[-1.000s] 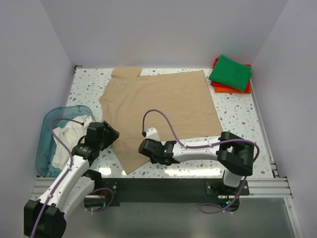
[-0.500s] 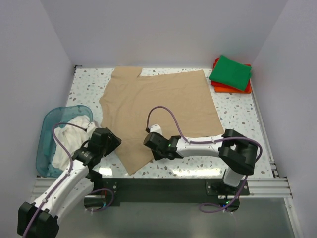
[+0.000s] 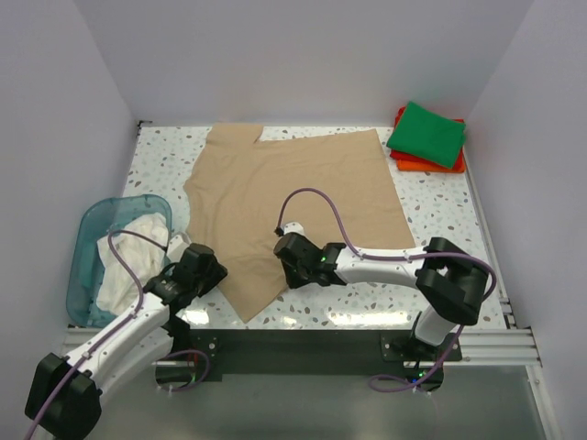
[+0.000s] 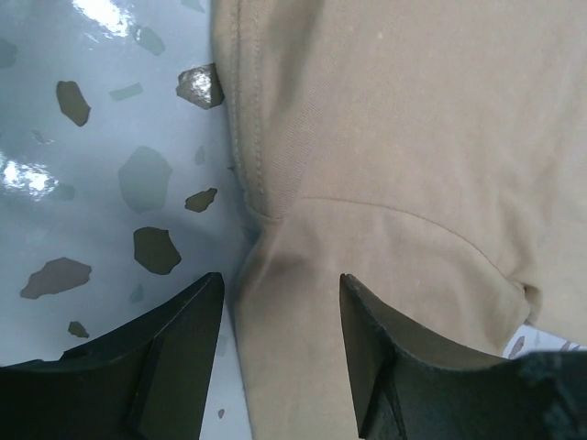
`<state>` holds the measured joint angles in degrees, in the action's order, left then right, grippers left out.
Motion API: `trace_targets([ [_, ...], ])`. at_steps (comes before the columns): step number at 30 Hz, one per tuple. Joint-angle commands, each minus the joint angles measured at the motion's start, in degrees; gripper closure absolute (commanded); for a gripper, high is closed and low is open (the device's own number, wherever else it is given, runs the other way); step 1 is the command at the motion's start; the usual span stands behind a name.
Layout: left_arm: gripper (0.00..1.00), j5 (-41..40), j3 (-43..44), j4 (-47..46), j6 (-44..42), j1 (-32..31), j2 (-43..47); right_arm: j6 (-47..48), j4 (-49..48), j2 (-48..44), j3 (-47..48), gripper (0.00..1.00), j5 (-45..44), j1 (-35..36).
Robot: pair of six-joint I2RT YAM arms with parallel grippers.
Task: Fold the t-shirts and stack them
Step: Flatten the tshirt out
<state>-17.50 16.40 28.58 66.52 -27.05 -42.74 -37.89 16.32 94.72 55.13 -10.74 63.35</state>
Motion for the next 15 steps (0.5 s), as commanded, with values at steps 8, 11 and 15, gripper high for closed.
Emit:
trace_targets([
  [8,0.53,-1.6,-3.0,-3.2,3.6,-4.9,-3.1,0.4,-1.6,-2.0,1.4,0.89,2.1,-0.6],
  [11,0.65,-1.6,-2.7,-3.4,3.8,-5.5,-3.3,0.3,-1.4,-2.3,1.7,0.89,2.2,-0.9],
  [15,0.87,-2.4,-0.9,-3.4,2.5,-5.4,-3.2,0.1,0.1,-4.0,1.6,0.76,0.8,-1.5],
])
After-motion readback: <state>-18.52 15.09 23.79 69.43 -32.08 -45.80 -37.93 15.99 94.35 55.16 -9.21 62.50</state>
